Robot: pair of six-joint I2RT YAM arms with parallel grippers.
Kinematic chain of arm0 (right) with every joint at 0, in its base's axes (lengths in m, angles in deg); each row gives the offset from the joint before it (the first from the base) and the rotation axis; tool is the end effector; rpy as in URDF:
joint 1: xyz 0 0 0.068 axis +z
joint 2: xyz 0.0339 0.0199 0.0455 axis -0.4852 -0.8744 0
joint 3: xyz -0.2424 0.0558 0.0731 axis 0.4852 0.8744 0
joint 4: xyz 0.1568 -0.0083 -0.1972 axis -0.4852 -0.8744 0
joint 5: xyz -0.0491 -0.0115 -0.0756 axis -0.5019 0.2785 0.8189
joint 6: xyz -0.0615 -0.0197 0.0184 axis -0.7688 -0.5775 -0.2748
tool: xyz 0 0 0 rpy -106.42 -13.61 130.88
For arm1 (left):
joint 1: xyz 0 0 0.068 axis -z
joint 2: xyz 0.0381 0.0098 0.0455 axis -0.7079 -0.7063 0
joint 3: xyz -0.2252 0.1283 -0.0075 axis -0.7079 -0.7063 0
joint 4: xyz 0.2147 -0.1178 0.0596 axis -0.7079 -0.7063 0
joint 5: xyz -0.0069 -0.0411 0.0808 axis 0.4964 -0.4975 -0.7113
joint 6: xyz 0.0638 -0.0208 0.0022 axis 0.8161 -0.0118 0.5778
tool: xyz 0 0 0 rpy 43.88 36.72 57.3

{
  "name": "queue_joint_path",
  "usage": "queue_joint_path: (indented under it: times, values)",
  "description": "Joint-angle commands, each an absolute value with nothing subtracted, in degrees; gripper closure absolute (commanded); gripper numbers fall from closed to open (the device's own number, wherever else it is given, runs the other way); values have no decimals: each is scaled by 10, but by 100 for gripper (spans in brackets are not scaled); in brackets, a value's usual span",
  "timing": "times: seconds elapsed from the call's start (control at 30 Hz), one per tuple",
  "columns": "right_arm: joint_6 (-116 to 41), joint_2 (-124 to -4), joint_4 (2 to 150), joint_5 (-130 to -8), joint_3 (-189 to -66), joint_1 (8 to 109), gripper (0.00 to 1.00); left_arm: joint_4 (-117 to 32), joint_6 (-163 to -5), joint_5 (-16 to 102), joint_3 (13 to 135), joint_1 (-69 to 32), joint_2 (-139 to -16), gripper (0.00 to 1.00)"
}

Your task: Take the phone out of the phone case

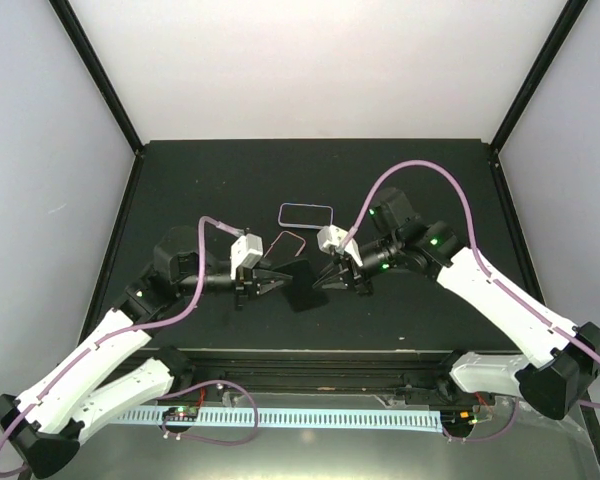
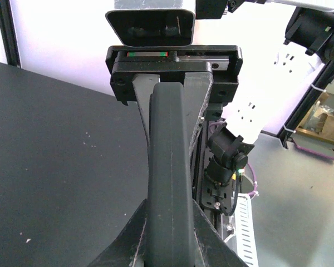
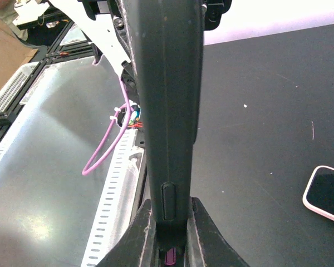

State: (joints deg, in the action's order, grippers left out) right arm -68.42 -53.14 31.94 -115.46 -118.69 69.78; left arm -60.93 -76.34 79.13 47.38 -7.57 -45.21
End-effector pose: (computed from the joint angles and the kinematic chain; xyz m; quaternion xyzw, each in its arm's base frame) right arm 0.1568 0.1923 0.3177 -0.5847 0.6119 0.4656 0.2586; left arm 0.1200 -0.1394 0.3267 0.4325 0.6324 -0.4807 0.4264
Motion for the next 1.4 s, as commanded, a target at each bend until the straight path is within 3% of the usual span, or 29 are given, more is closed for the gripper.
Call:
queue_joint_path:
  times: [0.0,0.07,0.23,0.57,0.8,1.1,1.23,1.27,1.3,1.37]
  values:
    - [-684,-536,311,-1174,-1225,702,99,-540,-763,821,479,-76,-446,80]
    - [-683,-538,306,-1172,-1235,702,99,-543,-763,805,478,-76,-444,57]
    - [-679,-544,297,-1168,-1246,701,99,-539,-765,809,474,-76,-445,54]
    - [-669,-543,296,-1151,-1249,702,99,-531,-771,840,474,-77,-464,75]
    - [-670,-540,294,-1140,-1255,702,99,-534,-778,838,474,-76,-473,75]
    - [-669,-539,297,-1140,-1259,702,99,-536,-780,844,476,-76,-484,97]
    - [-667,-539,298,-1140,-1261,702,99,-539,-780,844,476,-76,-484,98]
    - [-665,-539,298,-1140,-1262,702,97,-539,-780,844,476,-76,-483,98]
    - [-663,-540,297,-1140,-1264,702,89,-538,-782,842,476,-77,-482,98]
    - [-661,-542,285,-1142,-1273,701,63,-535,-789,835,476,-76,-478,98]
